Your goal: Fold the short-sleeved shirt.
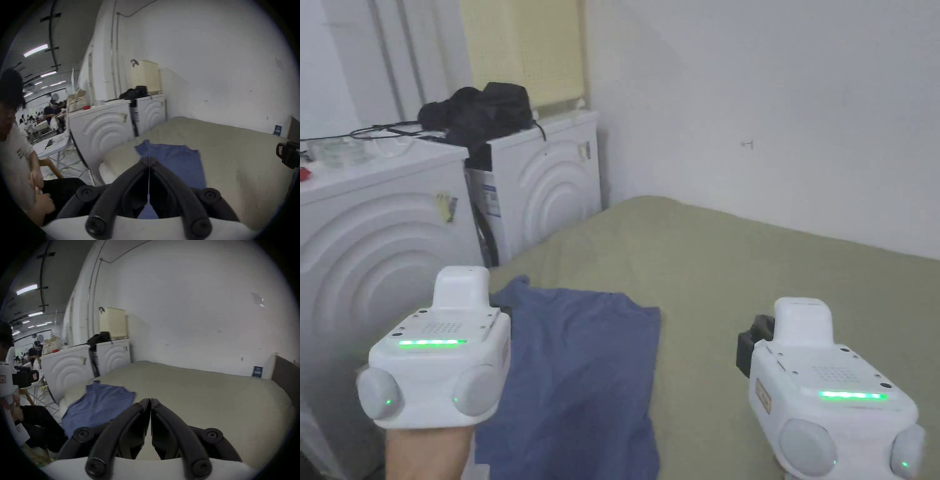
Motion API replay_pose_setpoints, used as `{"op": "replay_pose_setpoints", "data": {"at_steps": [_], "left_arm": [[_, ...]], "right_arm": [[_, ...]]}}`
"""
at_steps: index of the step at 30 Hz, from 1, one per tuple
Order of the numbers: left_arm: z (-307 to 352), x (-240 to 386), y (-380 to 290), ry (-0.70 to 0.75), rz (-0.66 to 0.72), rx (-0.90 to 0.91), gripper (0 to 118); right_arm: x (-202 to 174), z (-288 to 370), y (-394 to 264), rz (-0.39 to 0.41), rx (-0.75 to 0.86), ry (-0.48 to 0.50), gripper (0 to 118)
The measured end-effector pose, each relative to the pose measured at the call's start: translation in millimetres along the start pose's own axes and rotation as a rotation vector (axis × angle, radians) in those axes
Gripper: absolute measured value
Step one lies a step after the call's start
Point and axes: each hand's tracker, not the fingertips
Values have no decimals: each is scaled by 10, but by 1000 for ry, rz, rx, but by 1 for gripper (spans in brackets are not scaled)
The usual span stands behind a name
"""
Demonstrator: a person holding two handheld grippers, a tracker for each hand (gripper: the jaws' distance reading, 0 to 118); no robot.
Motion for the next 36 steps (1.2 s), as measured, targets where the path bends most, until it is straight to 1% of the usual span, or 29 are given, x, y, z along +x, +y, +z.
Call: {"op": "replay_pose_setpoints", "data": {"at_steps": [2,5,7,11,16,19,21,24,26,29,30,31,32,33,34,35,36], "left_arm": [[22,-163,5,23,3,1,1],[16,-264,11,49,-7,5,1],[16,-282,25,69,-5,2,1],[-49,-272,30,65,11,-7,1],[-319,-103,-15,4,4,-59,1],[-723,41,-102,-70,39,-152,2],[-1075,180,-194,-169,54,-204,2],[-1673,527,-351,-198,-9,-317,2],[-2030,750,-465,-232,-19,-393,2],[-2468,1006,-632,-263,-58,-485,2],[-2600,1073,-686,-249,-58,-513,3],[-2696,1123,-728,-236,-77,-539,7],[-2790,1156,-773,-244,-74,-553,16],[-2879,1178,-812,-245,-56,-565,50],[-2888,1209,-832,-265,-60,-617,86],[-2969,1238,-883,-293,-52,-680,115],[-3040,1267,-947,-307,-51,-712,117]], "right_arm": [[-149,-58,-25,11,-6,15,8],[-231,-135,-86,7,-20,47,8],[-309,-130,-86,19,-28,56,8],[-351,-149,-101,28,-45,67,8],[-315,-219,-156,38,-66,51,8],[-267,-319,-266,44,-86,45,8],[-237,-426,-382,50,-116,40,8],[-198,-585,-553,46,-144,29,8],[-152,-678,-639,29,-165,29,8],[-104,-815,-779,42,-199,22,8],[-74,-860,-827,40,-204,21,8],[-52,-894,-869,39,-212,25,8],[-35,-933,-914,38,-227,18,8],[-10,-963,-957,35,-234,18,8],[14,-995,-994,35,-244,20,8],[30,-1016,-1028,36,-253,17,8],[51,-1031,-1065,33,-256,13,8]]}}
